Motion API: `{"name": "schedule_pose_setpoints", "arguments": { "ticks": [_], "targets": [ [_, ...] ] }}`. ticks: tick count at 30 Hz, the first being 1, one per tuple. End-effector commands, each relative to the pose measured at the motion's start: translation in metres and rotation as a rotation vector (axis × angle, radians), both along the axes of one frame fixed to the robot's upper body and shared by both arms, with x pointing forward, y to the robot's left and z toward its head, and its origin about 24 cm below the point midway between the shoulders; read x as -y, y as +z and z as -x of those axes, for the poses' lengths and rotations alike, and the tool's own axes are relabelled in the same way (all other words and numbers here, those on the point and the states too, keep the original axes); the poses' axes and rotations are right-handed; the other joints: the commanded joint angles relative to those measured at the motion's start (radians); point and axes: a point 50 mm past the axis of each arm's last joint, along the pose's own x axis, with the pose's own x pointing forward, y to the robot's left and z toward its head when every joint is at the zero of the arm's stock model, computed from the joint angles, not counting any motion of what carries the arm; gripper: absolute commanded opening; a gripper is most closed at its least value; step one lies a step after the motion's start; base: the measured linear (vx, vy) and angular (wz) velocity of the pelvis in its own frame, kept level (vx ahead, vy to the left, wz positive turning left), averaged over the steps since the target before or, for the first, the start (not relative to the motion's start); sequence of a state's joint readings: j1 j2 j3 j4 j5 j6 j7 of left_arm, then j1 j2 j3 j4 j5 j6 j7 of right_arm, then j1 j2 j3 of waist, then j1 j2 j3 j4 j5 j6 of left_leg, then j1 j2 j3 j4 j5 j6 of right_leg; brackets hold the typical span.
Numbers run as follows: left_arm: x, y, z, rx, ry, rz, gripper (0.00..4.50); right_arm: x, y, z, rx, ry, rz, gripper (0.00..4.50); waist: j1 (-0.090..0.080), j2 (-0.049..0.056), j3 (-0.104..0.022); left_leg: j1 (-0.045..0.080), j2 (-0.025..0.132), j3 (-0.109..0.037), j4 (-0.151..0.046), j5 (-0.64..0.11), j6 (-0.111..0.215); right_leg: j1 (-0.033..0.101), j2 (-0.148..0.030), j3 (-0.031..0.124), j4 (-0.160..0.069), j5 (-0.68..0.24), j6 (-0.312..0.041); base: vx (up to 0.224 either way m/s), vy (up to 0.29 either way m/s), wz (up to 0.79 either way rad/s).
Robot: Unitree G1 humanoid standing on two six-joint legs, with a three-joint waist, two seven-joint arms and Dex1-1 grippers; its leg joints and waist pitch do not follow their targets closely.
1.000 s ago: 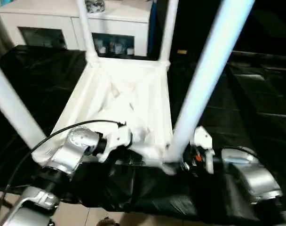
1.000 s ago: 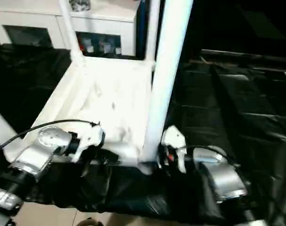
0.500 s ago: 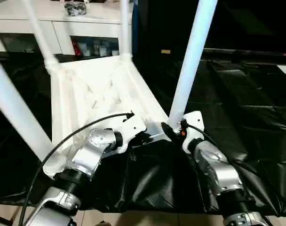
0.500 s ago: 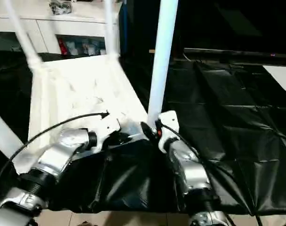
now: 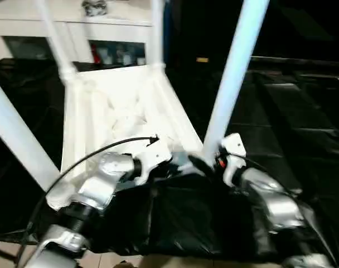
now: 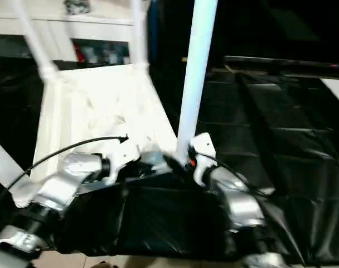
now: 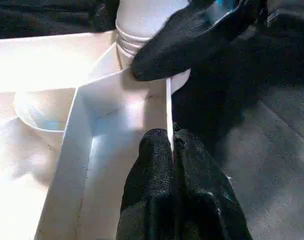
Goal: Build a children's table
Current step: Rotate leg to tighten
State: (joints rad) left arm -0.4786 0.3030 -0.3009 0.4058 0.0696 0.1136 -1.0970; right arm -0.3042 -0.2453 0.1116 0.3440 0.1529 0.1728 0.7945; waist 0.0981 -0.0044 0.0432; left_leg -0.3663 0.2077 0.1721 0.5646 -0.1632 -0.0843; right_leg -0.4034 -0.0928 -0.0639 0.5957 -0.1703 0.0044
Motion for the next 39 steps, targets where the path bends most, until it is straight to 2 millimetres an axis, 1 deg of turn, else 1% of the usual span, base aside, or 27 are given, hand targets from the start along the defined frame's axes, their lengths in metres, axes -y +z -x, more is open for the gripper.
{"name": "schedule_pose_setpoints", "arguments": {
  "ticks": [1,2,4,6,7,9,12,13,14,16,17,21,22,25,30,33,34,35,36,37,38,39],
  "targets": [
    [0.014,0.011,0.006,0.018,-0.13,0.078,0.0,-0.015,-0.001,0.016,-0.044,0.22,-0.025,3.82,0.002,-0.003,-0.063,0.007,0.017,0.004,-0.059,-0.223,0.052,0.05,-0.04,0.036,-0.058,-0.133,-0.214,0.0,0.0,0.0],
    [0.012,0.012,0.006,0.012,-0.139,0.077,0.0,-0.013,-0.001,0.017,-0.049,0.248,-0.022,3.82,0.002,-0.003,-0.063,0.007,0.017,0.004,-0.059,-0.223,0.052,0.05,-0.04,0.036,-0.058,-0.133,-0.214,0.0,0.0,0.0],
    [0.004,0.014,0.006,-0.006,-0.169,0.069,0.0,-0.005,0.002,0.023,-0.071,0.335,-0.02,3.82,0.009,-0.004,-0.062,0.008,0.02,0.005,-0.058,-0.238,0.059,0.05,-0.04,0.035,-0.058,-0.149,-0.221,0.0,0.0,0.0],
    [0.002,0.014,0.006,-0.014,-0.178,0.069,0.0,-0.003,0.003,0.024,-0.076,0.357,-0.02,3.82,0.012,-0.004,-0.061,0.009,0.021,0.006,-0.059,-0.246,0.057,0.048,-0.041,0.035,-0.059,-0.166,-0.221,0.0,0.0,0.0],
    [-0.002,0.015,0.006,-0.025,-0.202,0.056,0.0,0.002,0.004,0.028,-0.087,0.411,0.001,3.82,0.016,-0.005,-0.06,0.01,0.021,0.006,-0.059,-0.254,0.051,0.049,-0.042,0.035,-0.061,-0.187,-0.218,0.0,0.0,0.0],
    [-0.005,0.015,0.006,-0.031,-0.211,0.046,0.0,0.004,0.004,0.029,-0.088,0.436,0.023,3.56,0.019,-0.003,-0.058,0.012,0.022,0.006,-0.061,-0.274,0.042,0.046,-0.043,0.036,-0.065,-0.223,-0.21,0.0,0.0,0.0],
    [-0.011,0.016,0.004,-0.041,-0.228,0.034,0.0,0.008,0.005,0.03,-0.093,0.486,0.054,3.46,0.021,-0.005,-0.058,0.012,0.022,0.005,-0.062,-0.285,0.035,0.045,-0.045,0.037,-0.068,-0.253,-0.202,0.0,0.0,0.0],
    [-0.013,0.017,0.003,-0.046,-0.235,0.03,0.0,0.009,0.007,0.031,-0.099,0.503,0.052,3.3,0.021,-0.004,-0.057,0.012,0.022,0.005,-0.062,-0.287,0.034,0.044,-0.045,0.037,-0.068,-0.258,-0.202,0.0,0.0,0.0],
    [-0.013,0.017,0.003,-0.046,-0.235,0.03,0.0,0.009,0.007,0.031,-0.099,0.503,0.052,3.22,0.021,-0.005,-0.058,0.012,0.021,0.006,-0.062,-0.289,0.033,0.045,-0.044,0.037,-0.069,-0.266,-0.199,0.0,0.0,0.0],
    [-0.016,0.017,0.003,-0.055,-0.246,0.018,0.0,0.008,0.007,0.031,-0.102,0.524,0.059,3.09,0.022,-0.005,-0.059,0.011,0.022,0.004,-0.062,-0.28,0.031,0.046,-0.044,0.036,-0.067,-0.257,-0.2,0.0,0.0,0.0],
    [-0.017,0.017,0.003,-0.059,-0.249,0.015,0.0,0.008,0.007,0.032,-0.1,0.531,0.065,2.94,0.022,-0.005,-0.059,0.01,0.022,0.004,-0.062,-0.277,0.032,0.046,-0.044,0.036,-0.067,-0.254,-0.201,0.0,0.0,0.0],
    [-0.018,0.016,0.003,-0.064,-0.254,0.011,0.0,0.008,0.006,0.033,-0.103,0.539,0.066,2.8,0.023,-0.004,-0.061,0.009,0.022,0.004,-0.061,-0.256,0.035,0.047,-0.044,0.035,-0.062,-0.22,-0.21,0.0,0.0,0.0],
    [-0.019,0.016,0.003,-0.065,-0.256,0.01,0.0,0.008,0.006,0.034,-0.104,0.543,0.066,2.77,0.023,-0.004,-0.062,0.009,0.022,0.004,-0.059,-0.25,0.036,0.048,-0.043,0.035,-0.06,-0.203,-0.215,0.0,0.0,0.0],
    [-0.019,0.016,0.003,-0.065,-0.258,0.01,0.0,0.007,0.006,0.035,-0.106,0.549,0.064,2.74,0.023,-0.004,-0.062,0.008,0.021,0.005,-0.059,-0.246,0.038,0.049,-0.043,0.035,-0.059,-0.198,-0.217,0.0,0.0,0.0],
    [-0.019,0.016,0.002,-0.061,-0.254,0.013,0.0,0.006,0.005,0.036,-0.108,0.55,0.06,2.72,0.025,-0.004,-0.061,0.01,0.022,0.004,-0.06,-0.258,0.034,0.048,-0.044,0.035,-0.061,-0.22,-0.213,0.0,0.0,0.0],
    [-0.016,0.016,0.001,-0.044,-0.227,0.025,0.0,0.004,0.003,0.035,-0.092,0.501,0.048,2.72,0.025,-0.005,-0.061,0.01,0.022,0.005,-0.059,-0.259,0.034,0.047,-0.044,0.036,-0.062,-0.222,-0.212,0.0,0.0,0.0],
    [-0.013,0.015,-0.002,-0.024,-0.187,0.026,0.0,0.003,0.001,0.028,-0.069,0.41,0.044,2.72,0.025,-0.006,-0.06,0.01,0.022,0.004,-0.061,-0.259,0.03,0.046,-0.045,0.036,-0.063,-0.229,-0.209,0.0,0.0,0.0],
    [-0.013,0.015,-0.002,-0.024,-0.187,0.026,0.0,0.003,0.001,0.028,-0.069,0.41,0.044,2.72,0.023,-0.006,-0.059,0.01,0.02,0.004,-0.062,-0.276,0.024,0.045,-0.045,0.035,-0.066,-0.255,-0.203,0.0,0.0,0.0],
    [-0.009,0.014,-0.005,-0.004,-0.142,0.02,0.0,0.002,-0.001,0.021,-0.059,0.309,0.032,2.72,0.023,-0.006,-0.059,0.01,0.02,0.004,-0.062,-0.276,0.024,0.045,-0.045,0.035,-0.066,-0.255,-0.203,0.0,0.0,0.0],
    [-0.005,0.013,-0.008,0.012,-0.099,0.013,0.0,0.001,-0.003,0.014,-0.054,0.21,0.029,2.72,0.02,-0.005,-0.057,0.012,0.019,0.003,-0.063,-0.294,0.016,0.043,-0.046,0.035,-0.07,-0.294,-0.194,0.0,0.0,0.0],
    [0.0,0.011,-0.01,0.023,-0.06,0.014,0.0,-0.002,-0.007,0.007,-0.053,0.096,0.007,2.72,0.016,-0.01,-0.055,0.012,0.018,0.001,-0.066,-0.313,0.003,0.042,-0.048,0.034,-0.076,-0.345,-0.177,0.0,0.0,0.0],
    [0.004,0.01,-0.01,0.029,-0.038,0.016,0.0,-0.004,-0.009,0.003,-0.056,0.03,-0.008,2.72,0.01,-0.008,-0.053,0.013,0.016,-0.002,-0.068,-0.334,-0.011,0.039,-0.049,0.032,-0.08,-0.401,-0.16,0.0,0.0,0.0]
  ]
}}
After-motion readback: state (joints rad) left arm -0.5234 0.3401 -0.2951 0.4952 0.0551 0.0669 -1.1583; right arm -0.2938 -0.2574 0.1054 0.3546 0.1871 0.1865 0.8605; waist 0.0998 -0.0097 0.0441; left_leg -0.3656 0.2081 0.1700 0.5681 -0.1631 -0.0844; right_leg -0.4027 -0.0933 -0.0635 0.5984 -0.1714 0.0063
